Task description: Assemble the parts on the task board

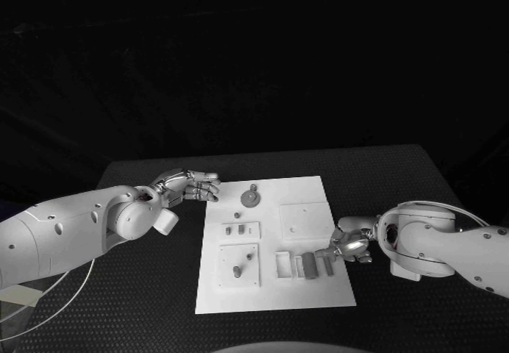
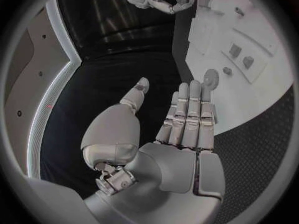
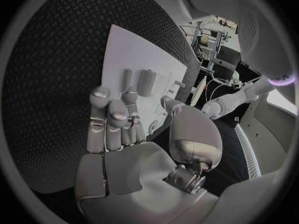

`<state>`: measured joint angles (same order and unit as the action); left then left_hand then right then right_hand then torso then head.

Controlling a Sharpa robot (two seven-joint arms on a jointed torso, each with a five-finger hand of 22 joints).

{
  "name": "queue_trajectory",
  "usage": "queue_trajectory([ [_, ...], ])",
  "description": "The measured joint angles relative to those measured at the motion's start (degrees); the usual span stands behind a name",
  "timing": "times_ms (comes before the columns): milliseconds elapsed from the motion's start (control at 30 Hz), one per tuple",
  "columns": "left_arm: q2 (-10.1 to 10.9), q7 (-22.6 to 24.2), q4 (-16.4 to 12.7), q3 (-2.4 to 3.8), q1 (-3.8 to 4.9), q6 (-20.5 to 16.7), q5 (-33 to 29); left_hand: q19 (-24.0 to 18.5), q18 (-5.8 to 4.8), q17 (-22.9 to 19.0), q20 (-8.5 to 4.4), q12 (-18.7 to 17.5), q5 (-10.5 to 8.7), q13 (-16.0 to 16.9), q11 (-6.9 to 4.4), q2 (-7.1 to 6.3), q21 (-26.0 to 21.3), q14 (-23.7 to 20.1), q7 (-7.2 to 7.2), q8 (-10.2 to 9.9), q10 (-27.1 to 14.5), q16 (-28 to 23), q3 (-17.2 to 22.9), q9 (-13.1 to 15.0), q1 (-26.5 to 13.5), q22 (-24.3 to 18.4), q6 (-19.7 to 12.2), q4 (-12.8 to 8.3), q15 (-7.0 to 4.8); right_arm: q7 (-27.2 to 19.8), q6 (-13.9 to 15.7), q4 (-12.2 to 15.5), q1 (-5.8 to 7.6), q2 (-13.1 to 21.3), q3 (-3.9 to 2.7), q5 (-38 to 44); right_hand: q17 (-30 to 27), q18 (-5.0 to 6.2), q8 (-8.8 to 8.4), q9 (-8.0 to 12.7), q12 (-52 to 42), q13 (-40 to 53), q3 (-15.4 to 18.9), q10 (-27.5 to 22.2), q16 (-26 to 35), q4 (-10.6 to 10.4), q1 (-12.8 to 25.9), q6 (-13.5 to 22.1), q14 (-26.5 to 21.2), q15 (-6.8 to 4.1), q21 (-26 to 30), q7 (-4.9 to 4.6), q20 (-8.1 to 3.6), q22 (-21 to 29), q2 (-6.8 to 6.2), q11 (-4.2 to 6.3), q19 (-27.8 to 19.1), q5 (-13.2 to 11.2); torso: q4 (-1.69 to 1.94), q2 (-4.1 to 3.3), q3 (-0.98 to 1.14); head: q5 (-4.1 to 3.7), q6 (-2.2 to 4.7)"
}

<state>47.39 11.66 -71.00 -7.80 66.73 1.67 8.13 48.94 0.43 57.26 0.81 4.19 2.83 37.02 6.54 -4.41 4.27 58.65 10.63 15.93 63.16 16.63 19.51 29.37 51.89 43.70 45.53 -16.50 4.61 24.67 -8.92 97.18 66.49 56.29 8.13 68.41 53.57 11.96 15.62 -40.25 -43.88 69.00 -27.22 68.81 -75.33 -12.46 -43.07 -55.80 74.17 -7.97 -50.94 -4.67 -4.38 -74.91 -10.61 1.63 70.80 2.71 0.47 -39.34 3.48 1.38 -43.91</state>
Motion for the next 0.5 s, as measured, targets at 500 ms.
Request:
queue_trajectory([
  [500,-0.03,-0.07,0.10,-0.02,-0.02,0.48,-0.01,0.00,-0.01,0.05,0.00,0.00,0.00,-0.23,0.00,0.24,0.00,0.00,0.00,0.00,0.00,0.00,-0.15,-0.05,-0.23,-0.05,0.00,0.15,0.00,1.00,0.22,-1.60,-2.13,-3.80,0.08,0.81,0.74,0.00,-0.46,0.26,-1.16,0.22,4.24,0.00,-0.66,-3.70,-3.94,-0.68,-0.27,-0.12,-0.55,0.06,0.00,0.00,1.48,0.00,-0.20,-0.01,-0.03,0.02,-0.17,-0.07,-0.51],
])
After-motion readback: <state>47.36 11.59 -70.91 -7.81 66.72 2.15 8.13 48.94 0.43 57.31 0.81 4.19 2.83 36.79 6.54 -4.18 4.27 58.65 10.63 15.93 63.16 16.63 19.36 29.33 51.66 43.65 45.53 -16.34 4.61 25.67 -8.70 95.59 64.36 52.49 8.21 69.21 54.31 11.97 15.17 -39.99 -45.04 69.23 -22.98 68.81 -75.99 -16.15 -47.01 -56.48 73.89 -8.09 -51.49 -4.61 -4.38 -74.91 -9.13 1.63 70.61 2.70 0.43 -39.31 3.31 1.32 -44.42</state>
